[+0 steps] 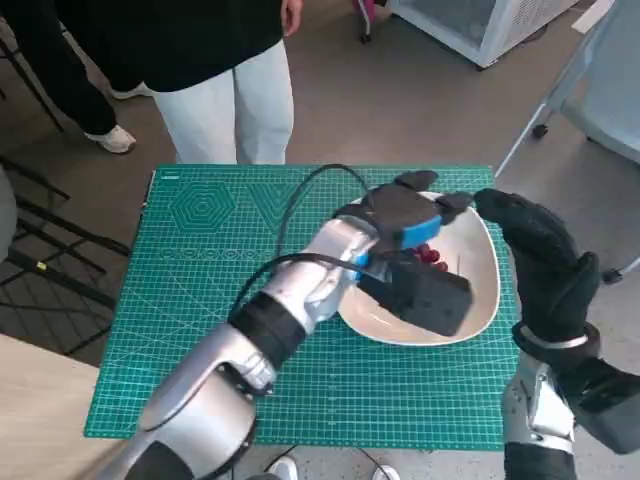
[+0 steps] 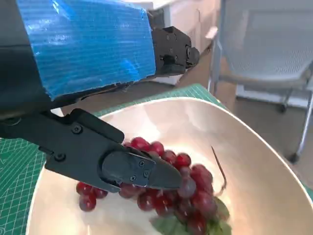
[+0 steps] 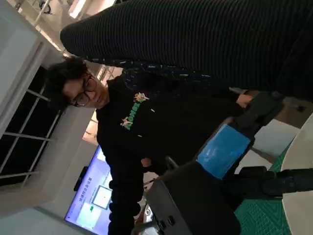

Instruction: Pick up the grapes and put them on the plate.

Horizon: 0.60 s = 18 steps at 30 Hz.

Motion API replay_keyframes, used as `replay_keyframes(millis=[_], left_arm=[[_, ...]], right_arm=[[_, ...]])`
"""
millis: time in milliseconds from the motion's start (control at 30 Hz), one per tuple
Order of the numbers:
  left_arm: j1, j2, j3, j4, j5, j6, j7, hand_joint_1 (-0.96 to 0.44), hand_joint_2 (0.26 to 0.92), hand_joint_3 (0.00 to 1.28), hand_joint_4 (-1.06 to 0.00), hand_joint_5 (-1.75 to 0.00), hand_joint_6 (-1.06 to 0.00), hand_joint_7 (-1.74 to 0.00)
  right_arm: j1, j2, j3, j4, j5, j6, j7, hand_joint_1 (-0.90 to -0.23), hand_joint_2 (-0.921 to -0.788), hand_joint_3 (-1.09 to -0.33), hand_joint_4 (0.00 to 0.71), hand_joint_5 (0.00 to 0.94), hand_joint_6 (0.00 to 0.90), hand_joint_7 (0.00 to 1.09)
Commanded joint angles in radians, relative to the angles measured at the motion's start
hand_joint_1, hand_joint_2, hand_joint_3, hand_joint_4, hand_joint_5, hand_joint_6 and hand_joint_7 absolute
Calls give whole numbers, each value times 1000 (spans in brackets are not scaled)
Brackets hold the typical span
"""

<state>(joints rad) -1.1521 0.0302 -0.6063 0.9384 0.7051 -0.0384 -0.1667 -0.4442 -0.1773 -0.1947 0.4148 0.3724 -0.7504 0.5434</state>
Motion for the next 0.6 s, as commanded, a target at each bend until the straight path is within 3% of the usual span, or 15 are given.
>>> replay_keyframes(millis=[33, 167, 367, 467, 600], left_arm=[[71, 65, 54, -112, -22, 12, 38, -705, 921, 149, -1, 0, -114, -9], [159, 121, 154, -204, -103, -53, 87, -657, 921, 153, -43, -15, -141, -38], [277, 161, 324, -227, -294, -236, 135, -635, 921, 204, -113, -30, -186, -55], [327, 164, 407, -224, -404, -305, 122, -640, 921, 243, -150, -34, -209, -59], [390, 149, 508, -217, -574, -385, 45, -630, 921, 264, -173, -31, -221, -57]], right_arm=[[3, 3, 0, 25, 8, 7, 10, -558, -921, -688, 162, 1, -1, 311], [-3, 5, 0, 32, 5, 3, 9, -558, -921, -687, 163, 2, -1, 312], [-9, 5, 0, 38, 5, -1, 9, -557, -921, -685, 164, 2, -1, 314], [-8, 7, 1, 37, 5, -3, 9, -558, -921, -685, 164, 2, -1, 315], [-10, 8, 1, 43, 6, -9, 12, -561, -921, -685, 163, 1, -1, 315]])
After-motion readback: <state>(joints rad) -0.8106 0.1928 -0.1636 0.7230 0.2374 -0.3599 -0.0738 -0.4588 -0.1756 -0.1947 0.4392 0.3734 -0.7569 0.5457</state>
